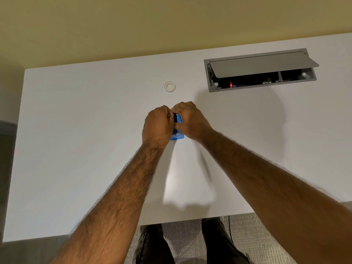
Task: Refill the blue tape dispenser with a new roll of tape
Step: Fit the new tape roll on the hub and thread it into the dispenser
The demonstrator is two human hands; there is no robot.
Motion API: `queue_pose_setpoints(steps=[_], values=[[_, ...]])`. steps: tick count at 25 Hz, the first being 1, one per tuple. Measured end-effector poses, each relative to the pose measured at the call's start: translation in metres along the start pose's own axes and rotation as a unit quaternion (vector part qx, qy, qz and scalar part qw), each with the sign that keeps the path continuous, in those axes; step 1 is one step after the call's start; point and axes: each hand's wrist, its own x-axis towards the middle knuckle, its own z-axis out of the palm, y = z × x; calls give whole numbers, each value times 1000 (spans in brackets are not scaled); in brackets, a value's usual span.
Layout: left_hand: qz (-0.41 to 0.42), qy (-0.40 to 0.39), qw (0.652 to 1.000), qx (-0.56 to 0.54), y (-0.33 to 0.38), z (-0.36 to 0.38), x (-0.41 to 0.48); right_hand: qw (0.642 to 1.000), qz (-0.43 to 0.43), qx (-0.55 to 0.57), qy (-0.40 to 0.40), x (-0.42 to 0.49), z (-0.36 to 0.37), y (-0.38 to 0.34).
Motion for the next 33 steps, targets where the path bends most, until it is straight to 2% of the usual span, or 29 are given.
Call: queue_pose_setpoints(steps=[5, 9, 14, 22, 25, 30, 33], values=[[22, 22, 1000, 0, 1, -2, -10, 1000, 0, 10, 4, -1, -2, -1], [61, 26, 996, 63, 1, -1, -14, 1000, 5, 10, -3, -3, -4, -3], [47, 38, 993, 104, -1, -1, -14, 1000, 10, 3, -8, -3, -6, -5], [94, -17, 965, 243, 14, -14, 7, 999, 30, -10, -27, -2, -7, -7], [116, -5, 952, 282, 13, -12, 10, 999, 28, -4, -22, -2, -7, -8], [112, -2, 964, 242, 5, -4, 15, 1000, 17, -12, -13, -2, -8, -9], [96, -2, 983, 156, -3, 0, 12, 1000, 11, -10, -4, -3, -8, -10]])
